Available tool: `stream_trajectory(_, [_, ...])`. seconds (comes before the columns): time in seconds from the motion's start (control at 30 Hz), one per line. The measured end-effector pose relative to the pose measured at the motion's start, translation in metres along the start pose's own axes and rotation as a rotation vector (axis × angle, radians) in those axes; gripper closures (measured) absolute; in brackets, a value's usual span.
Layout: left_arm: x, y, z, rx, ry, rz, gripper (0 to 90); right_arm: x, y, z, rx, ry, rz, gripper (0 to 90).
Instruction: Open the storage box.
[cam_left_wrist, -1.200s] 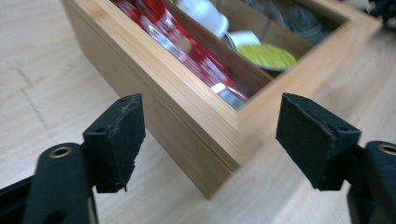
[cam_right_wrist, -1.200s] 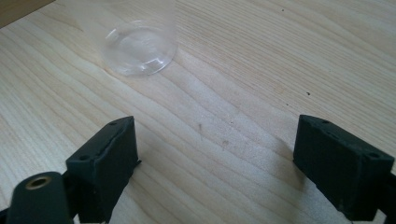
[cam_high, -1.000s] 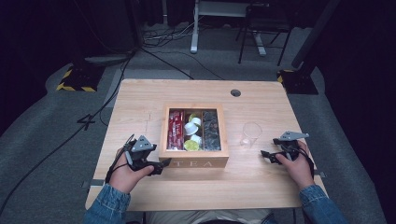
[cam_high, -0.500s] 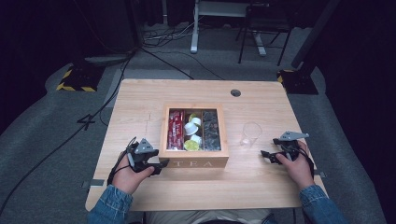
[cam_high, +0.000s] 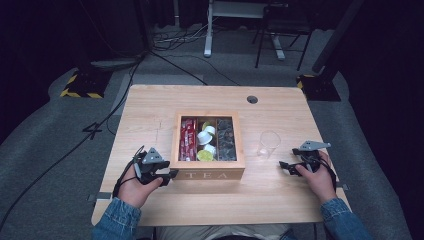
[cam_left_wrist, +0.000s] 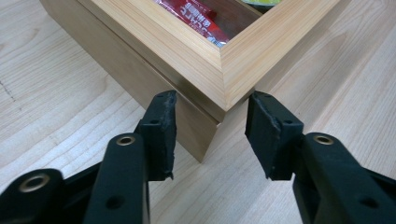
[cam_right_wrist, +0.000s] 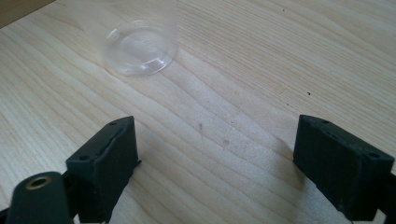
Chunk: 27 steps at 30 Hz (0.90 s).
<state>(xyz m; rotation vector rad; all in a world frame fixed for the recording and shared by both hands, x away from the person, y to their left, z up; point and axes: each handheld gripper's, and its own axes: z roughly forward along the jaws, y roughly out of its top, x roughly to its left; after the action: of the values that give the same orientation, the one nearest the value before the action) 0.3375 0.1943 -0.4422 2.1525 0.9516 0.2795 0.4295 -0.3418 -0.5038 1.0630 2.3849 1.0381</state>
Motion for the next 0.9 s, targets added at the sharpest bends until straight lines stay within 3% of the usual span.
stream_trajectory(0.17, [-0.001, 0.004, -0.004, -0.009, -0.009, 0.012, 59.0, 0.001, 0.0, -0.001, -0.004, 0.026, -0.023, 15.3])
stream_trajectory(0.3, [0.0, 0.004, -0.005, -0.018, -0.016, 0.007, 59.3, 0.002, 0.001, -0.003, -0.026, 0.014, 0.009, 16.0])
stream_trajectory(0.4, [0.0, 0.007, -0.008, -0.024, -0.017, 0.006, 59.5, 0.004, 0.007, -0.013, -0.056, 0.006, 0.013, 16.0])
stream_trajectory(0.63, [0.0, 0.011, -0.015, -0.061, -0.016, 0.0, 60.3, 0.015, 0.026, -0.036, -0.108, 0.044, 0.009, 20.7])
stream_trajectory(0.9, [0.001, 0.015, -0.02, -0.086, -0.013, -0.008, 62.1, 0.029, 0.045, -0.048, -0.152, 0.086, -0.005, 21.0])
